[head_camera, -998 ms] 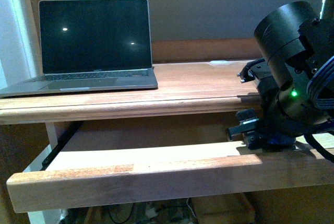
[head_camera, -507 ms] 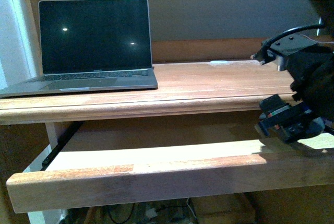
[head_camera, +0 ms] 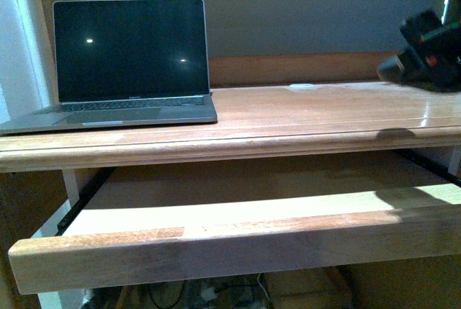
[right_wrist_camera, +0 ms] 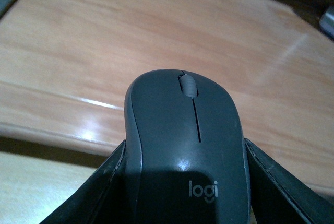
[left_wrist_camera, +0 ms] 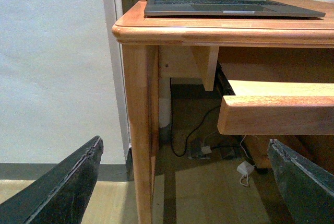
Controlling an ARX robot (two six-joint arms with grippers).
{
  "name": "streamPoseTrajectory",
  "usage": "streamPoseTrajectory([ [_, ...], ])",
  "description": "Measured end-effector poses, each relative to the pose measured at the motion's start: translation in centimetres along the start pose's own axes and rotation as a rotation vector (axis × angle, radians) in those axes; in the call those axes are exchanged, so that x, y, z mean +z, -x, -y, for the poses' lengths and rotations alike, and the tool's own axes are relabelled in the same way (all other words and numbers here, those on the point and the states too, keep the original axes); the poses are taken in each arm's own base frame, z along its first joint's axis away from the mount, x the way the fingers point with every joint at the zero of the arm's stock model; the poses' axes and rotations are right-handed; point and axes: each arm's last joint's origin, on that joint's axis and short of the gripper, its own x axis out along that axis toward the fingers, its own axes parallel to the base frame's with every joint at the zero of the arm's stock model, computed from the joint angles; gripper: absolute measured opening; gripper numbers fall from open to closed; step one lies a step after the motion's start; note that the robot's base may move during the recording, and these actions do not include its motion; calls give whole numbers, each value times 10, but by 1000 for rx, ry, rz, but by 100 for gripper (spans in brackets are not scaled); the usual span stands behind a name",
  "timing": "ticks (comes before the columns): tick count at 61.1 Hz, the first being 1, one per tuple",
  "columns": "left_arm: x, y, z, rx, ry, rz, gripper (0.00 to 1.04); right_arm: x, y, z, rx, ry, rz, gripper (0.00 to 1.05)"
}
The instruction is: Place mouse
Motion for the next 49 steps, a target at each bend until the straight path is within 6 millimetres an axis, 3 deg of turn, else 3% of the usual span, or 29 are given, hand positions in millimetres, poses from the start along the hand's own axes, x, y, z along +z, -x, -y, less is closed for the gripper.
streamPoseTrajectory([
  [9,0,0,0,0,0,0,97,18,-31,-43,2,-25,2,56],
  [21,0,0,0,0,0,0,97,27,-78,-94,-2,-30,-33,56],
  [31,0,0,0,0,0,0,97,27,-110,-106,-54,-42,-58,56],
  [49,0,0,0,0,0,0,97,12,-157,-105,-156,-54,-84,56],
])
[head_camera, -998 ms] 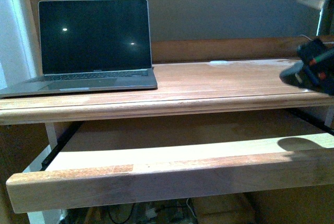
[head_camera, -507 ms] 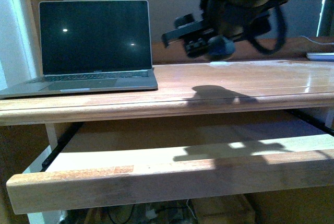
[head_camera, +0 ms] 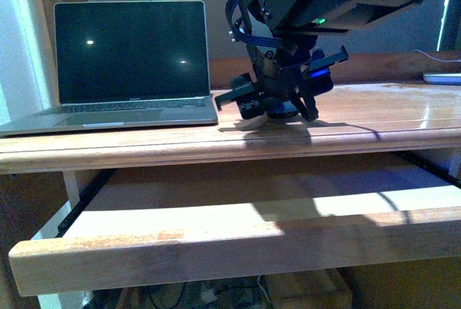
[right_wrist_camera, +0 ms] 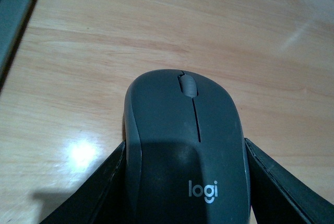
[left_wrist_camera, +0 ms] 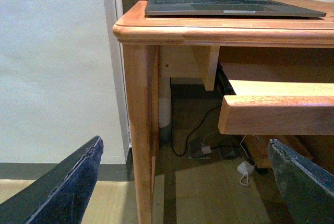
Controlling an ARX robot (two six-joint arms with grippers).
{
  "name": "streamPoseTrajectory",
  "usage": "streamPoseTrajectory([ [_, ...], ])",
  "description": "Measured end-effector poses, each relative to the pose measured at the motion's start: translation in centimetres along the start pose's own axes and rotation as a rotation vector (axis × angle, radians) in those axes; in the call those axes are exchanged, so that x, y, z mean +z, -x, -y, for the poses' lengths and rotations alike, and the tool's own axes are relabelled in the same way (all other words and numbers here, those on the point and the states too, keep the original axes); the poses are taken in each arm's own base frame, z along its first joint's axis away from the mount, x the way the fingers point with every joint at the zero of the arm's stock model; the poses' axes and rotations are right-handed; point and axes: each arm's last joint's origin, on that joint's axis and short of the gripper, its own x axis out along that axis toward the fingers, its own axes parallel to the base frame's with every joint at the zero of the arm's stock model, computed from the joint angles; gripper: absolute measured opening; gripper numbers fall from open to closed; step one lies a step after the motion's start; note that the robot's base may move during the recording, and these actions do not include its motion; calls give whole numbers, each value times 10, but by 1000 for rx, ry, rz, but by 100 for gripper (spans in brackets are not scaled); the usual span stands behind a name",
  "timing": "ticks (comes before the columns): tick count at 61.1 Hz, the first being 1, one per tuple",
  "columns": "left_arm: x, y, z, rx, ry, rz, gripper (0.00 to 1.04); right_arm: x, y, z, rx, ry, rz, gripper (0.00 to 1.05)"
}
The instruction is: Place mouse
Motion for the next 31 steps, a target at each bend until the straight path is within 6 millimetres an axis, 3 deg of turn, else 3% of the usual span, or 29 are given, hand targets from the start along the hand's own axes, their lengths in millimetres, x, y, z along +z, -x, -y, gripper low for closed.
streamPoseTrajectory([
  [7,0,0,0,0,0,0,97,0,-7,2,-13,-6,10,57],
  [23,0,0,0,0,0,0,97,1,-7,12,50,-84,81,98],
  [31,0,0,0,0,0,0,97,5,13,37,121,-176,155,97],
])
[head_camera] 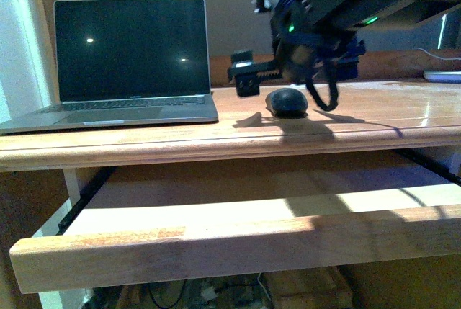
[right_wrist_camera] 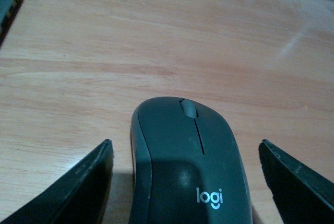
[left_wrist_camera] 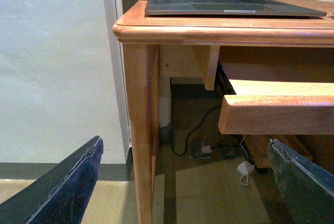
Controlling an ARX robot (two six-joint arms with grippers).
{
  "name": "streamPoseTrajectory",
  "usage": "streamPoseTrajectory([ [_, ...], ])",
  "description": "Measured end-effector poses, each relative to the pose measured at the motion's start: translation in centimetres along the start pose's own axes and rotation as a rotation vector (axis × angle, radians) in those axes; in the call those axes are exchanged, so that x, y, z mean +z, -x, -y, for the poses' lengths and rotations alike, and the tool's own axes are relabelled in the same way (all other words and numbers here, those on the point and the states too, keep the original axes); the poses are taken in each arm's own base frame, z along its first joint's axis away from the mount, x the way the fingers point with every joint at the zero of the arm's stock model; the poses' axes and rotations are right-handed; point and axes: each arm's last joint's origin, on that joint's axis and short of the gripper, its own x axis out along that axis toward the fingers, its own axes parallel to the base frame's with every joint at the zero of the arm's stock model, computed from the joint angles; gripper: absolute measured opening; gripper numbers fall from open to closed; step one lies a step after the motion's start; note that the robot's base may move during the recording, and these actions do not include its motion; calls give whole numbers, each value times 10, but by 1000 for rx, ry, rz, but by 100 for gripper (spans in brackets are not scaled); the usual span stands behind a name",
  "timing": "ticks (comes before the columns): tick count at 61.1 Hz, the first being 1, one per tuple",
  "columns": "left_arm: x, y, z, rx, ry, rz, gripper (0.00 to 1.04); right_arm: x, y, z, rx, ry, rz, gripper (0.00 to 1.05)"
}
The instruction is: Place mouse
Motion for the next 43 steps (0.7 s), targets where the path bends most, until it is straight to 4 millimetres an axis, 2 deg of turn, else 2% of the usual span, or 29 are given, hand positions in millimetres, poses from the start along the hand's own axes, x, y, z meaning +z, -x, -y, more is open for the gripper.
streamPoseTrajectory([
  [10,0,0,0,0,0,0,97,23,63,53,95,-88,153,97],
  [13,0,0,0,0,0,0,97,22,81,67,122,-95,190,97],
  [17,0,0,0,0,0,0,97,12,107,84,171,-99,201,97],
  [23,0,0,0,0,0,0,97,-22,136,102,258,-84,183,97],
  [28,0,0,0,0,0,0,97,-63,152,113,308,-72,123,97],
  [36,0,0,0,0,0,0,97,-121,167,122,326,-64,25,97],
  [43,0,0,0,0,0,0,97,-167,172,120,319,-36,-57,97],
])
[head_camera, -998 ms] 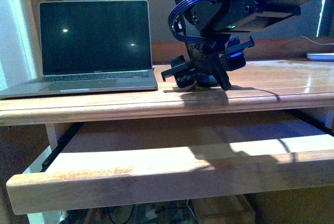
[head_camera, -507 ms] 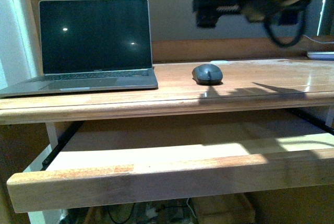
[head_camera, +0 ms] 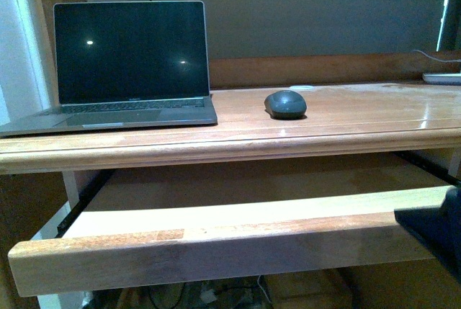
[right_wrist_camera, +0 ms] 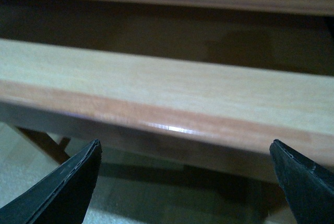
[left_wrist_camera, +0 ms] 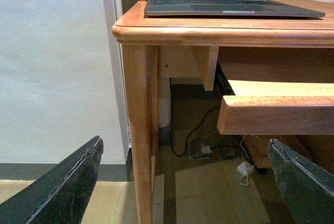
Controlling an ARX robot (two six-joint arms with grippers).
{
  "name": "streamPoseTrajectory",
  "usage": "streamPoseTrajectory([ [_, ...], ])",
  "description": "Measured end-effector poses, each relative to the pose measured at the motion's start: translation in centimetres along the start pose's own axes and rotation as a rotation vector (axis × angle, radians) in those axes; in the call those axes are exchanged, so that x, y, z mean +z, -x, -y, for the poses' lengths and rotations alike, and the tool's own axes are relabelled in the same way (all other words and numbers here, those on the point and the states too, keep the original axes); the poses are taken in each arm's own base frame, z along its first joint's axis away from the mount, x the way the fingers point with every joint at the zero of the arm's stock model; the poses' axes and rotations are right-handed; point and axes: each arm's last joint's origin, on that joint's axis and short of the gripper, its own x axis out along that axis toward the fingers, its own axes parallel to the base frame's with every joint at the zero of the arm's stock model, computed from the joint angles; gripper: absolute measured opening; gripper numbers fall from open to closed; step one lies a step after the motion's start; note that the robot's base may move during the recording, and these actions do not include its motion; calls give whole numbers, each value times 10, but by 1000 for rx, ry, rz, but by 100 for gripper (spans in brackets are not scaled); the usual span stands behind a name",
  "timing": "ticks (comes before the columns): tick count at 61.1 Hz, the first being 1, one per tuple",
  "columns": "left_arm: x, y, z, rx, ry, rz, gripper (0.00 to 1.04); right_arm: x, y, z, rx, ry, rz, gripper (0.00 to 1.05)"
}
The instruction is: Place mouse
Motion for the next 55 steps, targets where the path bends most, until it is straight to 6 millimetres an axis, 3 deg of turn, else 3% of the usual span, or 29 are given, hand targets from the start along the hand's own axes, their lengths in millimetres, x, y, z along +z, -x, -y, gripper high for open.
streamPoseTrajectory([
  [25,0,0,0,0,0,0,97,-34,-35,-17,-20,47,-81,97],
  [40,0,0,0,0,0,0,97,-24,-73,-26,-74,56,-61,97],
  [55,0,0,0,0,0,0,97,2,-126,-38,-174,58,-30,97],
])
